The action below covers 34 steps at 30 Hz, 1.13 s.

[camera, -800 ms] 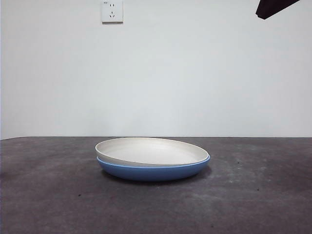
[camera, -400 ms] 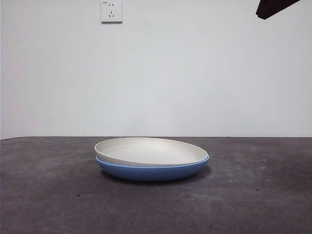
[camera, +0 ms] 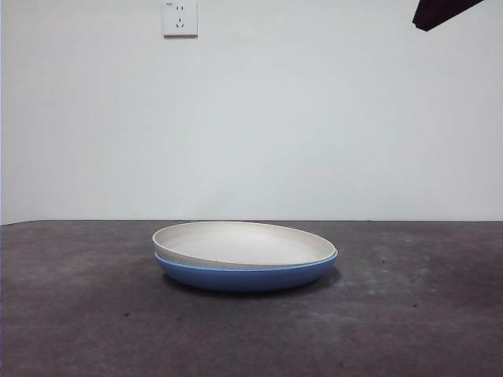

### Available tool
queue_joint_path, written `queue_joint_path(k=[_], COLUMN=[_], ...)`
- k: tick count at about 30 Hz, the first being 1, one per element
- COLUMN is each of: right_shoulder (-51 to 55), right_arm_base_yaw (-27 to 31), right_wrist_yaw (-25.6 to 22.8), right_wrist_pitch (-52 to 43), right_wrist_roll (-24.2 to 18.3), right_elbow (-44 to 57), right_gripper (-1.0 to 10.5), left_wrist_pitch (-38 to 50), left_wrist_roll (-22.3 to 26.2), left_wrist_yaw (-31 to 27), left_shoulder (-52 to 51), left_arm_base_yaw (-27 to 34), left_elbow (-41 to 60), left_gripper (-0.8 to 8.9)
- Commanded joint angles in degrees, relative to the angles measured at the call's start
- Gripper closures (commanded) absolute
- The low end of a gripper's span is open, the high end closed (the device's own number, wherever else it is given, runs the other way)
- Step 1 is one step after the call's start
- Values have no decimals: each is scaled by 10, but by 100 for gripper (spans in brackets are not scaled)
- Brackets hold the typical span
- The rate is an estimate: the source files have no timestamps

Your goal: Pick up the white plate, put it on the blue plate, put it on desk

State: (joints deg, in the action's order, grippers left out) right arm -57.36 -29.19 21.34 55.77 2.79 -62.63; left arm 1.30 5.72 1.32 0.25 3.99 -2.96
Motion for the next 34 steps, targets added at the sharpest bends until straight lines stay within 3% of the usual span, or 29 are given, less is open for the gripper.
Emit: queue_joint_path(k=[1,17,21,34], right_shoulder=[-4,-4,-4,-4], right_arm_base_yaw=[-3,-3,-3,-3], right_wrist_yaw=[1,1,1,1], right_wrist_pitch=[-5,-5,-5,-5], right_wrist_roll=[-5,-5,-5,-5], right_elbow=[-11,-11,-11,-11], right_gripper=[935,935,935,935], left_wrist_pitch=[-9,-119,-121,-120], left_wrist_roll=[-6,-22,-54,-53], left_wrist_yaw=[-3,-3,-3,-3], left_shoulder=[-1,-1,-1,-1], left_arm_base_yaw=[1,1,1,1], left_elbow=[7,23,23,23], left_gripper=[799,799,799,799])
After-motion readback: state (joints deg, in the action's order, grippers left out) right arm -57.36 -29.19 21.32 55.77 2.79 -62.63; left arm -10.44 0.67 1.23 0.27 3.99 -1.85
